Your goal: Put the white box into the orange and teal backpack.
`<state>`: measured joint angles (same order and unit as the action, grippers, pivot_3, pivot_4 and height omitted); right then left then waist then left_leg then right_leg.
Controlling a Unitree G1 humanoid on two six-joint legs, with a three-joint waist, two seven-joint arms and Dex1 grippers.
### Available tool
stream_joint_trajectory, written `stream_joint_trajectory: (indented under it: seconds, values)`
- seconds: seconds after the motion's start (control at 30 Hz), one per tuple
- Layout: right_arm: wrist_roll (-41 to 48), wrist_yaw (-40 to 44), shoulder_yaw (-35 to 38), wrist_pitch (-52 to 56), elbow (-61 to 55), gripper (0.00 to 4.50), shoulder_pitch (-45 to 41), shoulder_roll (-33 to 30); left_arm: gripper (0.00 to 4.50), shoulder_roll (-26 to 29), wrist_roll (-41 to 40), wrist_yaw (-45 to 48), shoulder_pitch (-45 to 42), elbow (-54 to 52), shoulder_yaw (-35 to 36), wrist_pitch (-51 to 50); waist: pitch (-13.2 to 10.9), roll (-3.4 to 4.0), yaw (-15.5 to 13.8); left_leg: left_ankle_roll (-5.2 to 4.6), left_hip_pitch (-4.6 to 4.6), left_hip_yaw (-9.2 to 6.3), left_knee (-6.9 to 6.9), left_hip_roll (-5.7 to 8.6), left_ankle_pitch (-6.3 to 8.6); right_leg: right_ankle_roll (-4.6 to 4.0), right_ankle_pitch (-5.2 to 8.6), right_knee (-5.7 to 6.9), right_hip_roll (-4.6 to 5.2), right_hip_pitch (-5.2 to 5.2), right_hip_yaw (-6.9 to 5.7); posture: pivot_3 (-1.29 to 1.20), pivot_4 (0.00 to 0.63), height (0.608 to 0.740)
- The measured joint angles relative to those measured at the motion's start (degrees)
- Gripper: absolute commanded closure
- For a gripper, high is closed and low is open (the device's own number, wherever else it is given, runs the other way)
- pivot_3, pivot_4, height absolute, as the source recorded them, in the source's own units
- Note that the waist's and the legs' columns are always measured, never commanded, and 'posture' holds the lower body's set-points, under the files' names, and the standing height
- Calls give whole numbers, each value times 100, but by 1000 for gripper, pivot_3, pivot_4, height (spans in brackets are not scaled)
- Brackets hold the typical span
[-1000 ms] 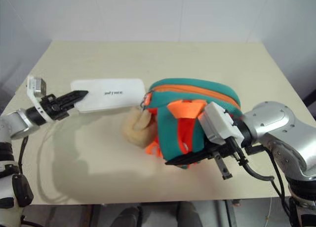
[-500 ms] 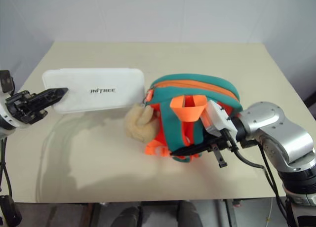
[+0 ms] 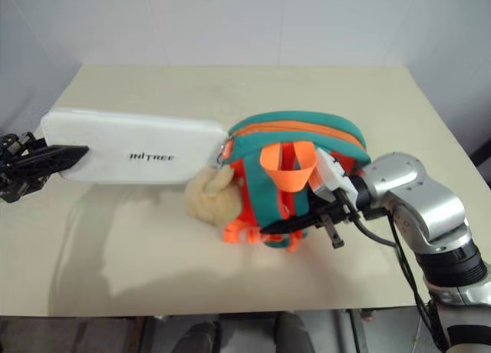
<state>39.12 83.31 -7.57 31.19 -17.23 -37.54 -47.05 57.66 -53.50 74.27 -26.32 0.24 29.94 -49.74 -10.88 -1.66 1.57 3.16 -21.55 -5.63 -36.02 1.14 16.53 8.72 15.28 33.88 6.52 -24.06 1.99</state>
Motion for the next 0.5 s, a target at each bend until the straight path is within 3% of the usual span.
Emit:
stream_joint_trajectory:
  seconds: [0.3,0.5]
  values:
    - [-89,90,-36,-5,127,4002,-80,55,3180,-33,279,165,-520,38,-712,634,0,0,-3,-4,-1,0,-1,0,2,0,0,11,-1,0,0,0,150,740]
    - [-148,84,-49,-5,158,4002,-83,103,3180,-422,435,-75,-836,-34,-1104,841,0,0,-5,-4,-1,0,-4,0,2,1,0,23,-2,1,0,0,150,740]
